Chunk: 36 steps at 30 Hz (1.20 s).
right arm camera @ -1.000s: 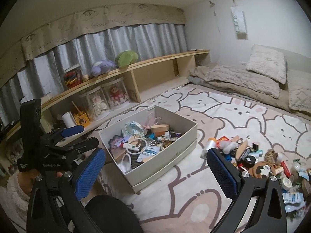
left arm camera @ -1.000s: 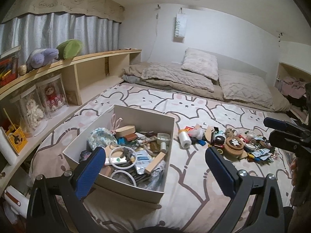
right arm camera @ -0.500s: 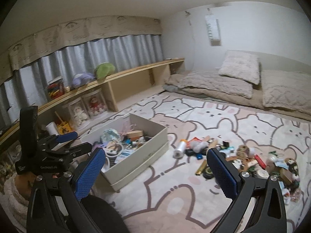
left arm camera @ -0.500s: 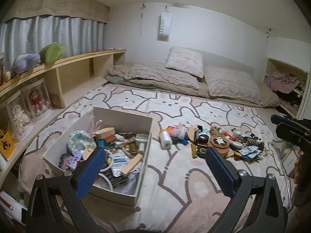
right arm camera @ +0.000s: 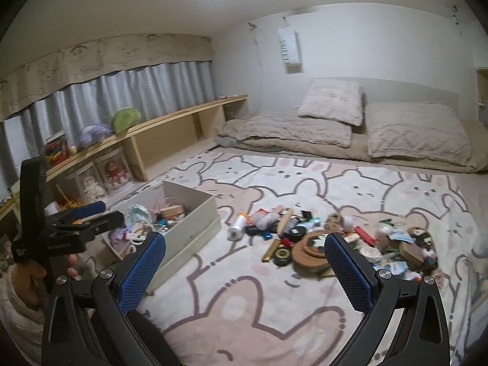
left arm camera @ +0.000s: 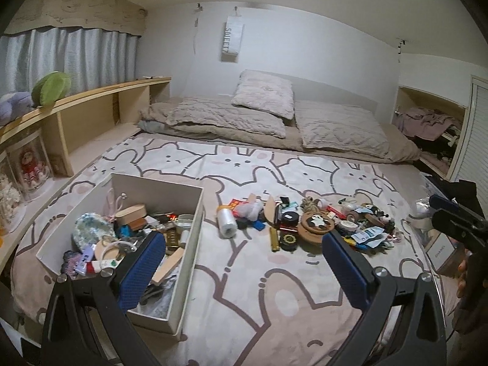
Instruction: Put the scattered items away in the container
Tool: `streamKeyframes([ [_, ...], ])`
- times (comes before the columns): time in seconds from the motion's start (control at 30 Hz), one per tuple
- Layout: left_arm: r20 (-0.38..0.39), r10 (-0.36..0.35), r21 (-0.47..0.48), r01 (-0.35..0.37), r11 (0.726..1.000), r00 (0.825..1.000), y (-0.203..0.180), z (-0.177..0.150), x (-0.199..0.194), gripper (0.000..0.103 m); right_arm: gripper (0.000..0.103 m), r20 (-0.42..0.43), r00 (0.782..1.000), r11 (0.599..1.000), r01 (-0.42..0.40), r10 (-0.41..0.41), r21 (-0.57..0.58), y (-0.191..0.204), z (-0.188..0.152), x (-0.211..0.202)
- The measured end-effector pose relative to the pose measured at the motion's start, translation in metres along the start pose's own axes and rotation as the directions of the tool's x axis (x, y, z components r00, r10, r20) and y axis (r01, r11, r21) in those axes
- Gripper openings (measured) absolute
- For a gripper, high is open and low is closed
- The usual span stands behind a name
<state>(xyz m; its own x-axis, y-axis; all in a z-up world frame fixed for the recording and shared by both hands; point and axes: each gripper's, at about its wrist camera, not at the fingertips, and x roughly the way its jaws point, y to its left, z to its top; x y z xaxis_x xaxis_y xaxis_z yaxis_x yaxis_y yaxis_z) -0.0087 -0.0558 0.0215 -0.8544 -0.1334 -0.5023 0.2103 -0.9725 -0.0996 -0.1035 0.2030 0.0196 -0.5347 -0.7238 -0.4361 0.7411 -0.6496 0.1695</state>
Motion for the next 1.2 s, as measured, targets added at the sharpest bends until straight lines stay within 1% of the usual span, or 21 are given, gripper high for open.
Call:
streamKeyframes([
  [0.07, -0.003, -0.01, 0.008, 0.01, 1.0, 1.0, -0.005, 0.001, 0.003, 0.103, 0.103, 0.003, 1.0, 1.0, 0.028, -0.028, 0.013, -0.009, -0.004, -0.003],
  [0.4, -0.022, -0.065, 0.045, 0.066, 0.997, 0.998, -0.028, 0.001, 0.018, 0.103, 0.103, 0.0, 0.993, 0.99, 0.114, -0.114, 0.082, -0.047, -0.019, -0.01],
  [0.53, -0.023, -0.092, 0.042, 0.093, 0.995, 0.996, -0.033, 0.003, 0.026, 0.103, 0.103, 0.004, 0.989, 0.984, 0.148, -0.149, 0.103, -0.06, -0.023, -0.013],
  [0.87, -0.039, -0.146, 0.027, 0.147, 0.989, 0.989, -0.04, 0.0, 0.052, 0.103, 0.103, 0.017, 0.978, 0.966, 0.2, -0.206, 0.165, -0.085, -0.037, -0.009],
  [0.93, -0.044, -0.148, 0.022, 0.149, 0.989, 0.988, -0.041, -0.003, 0.06, 0.103, 0.103, 0.017, 0.975, 0.959, 0.217, -0.224, 0.183, -0.091, -0.041, -0.006],
  [1.03, -0.06, -0.131, 0.031, 0.133, 0.991, 0.99, -0.044, -0.009, 0.072, 0.103, 0.103, 0.006, 0.971, 0.947, 0.232, -0.239, 0.223, -0.101, -0.049, 0.002],
  [1.2, -0.093, -0.139, 0.033, 0.143, 0.989, 0.986, -0.047, -0.02, 0.095, 0.103, 0.103, -0.032, 0.969, 0.93, 0.242, -0.243, 0.276, -0.115, -0.062, 0.018],
])
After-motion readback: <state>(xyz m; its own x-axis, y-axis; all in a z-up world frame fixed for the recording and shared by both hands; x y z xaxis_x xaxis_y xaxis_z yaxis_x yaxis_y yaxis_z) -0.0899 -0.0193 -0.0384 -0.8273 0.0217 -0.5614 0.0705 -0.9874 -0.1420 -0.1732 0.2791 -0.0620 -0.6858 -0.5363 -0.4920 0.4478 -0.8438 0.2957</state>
